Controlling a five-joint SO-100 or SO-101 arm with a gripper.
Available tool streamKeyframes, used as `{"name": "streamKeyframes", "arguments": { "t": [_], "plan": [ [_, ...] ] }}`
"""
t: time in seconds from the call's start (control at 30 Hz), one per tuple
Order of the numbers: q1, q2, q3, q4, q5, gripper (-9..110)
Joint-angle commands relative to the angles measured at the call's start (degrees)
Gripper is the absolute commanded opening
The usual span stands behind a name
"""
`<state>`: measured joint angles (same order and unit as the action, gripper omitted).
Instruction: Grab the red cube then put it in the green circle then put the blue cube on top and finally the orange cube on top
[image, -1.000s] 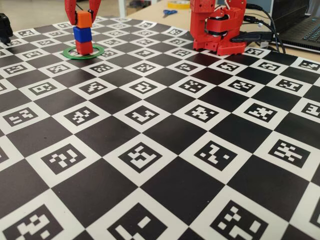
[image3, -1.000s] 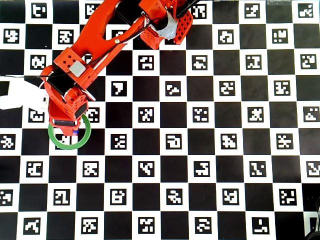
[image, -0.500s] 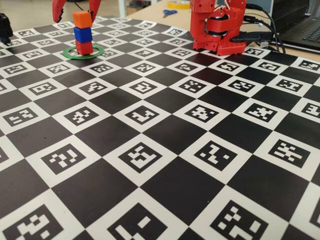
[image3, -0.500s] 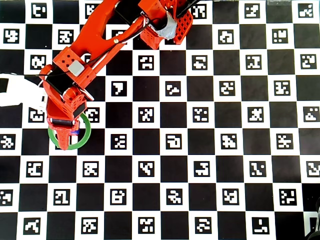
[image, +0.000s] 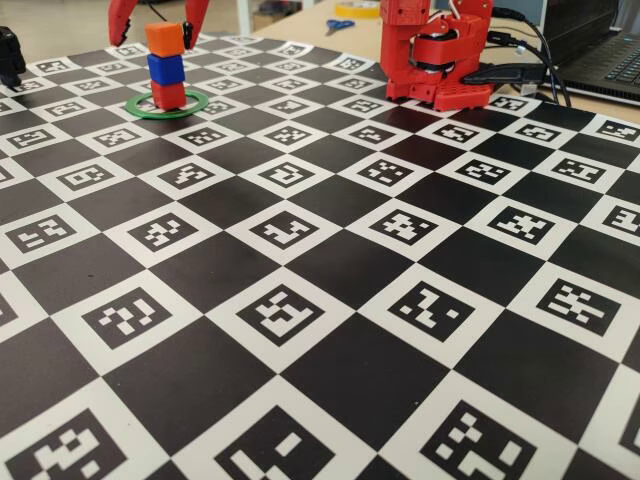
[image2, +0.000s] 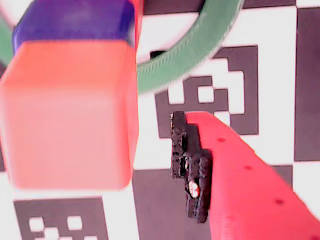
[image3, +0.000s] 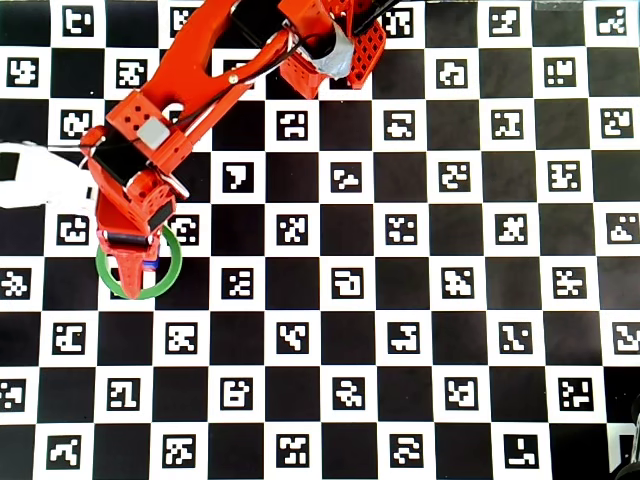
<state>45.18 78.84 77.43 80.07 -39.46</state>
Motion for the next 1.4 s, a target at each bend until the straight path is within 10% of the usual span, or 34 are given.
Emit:
{"name": "streamKeyframes", "arguments": {
  "t": [0.0,1.03,1.37],
  "plan": [
    [-0.4,11.4,0.2,1.8,0.6,47],
    [-25.6,64.2,60.9,-22.0,-9.7,-5],
    [-27.9,84.2,84.5,-35.6,-21.6,-5]
  ]
}}
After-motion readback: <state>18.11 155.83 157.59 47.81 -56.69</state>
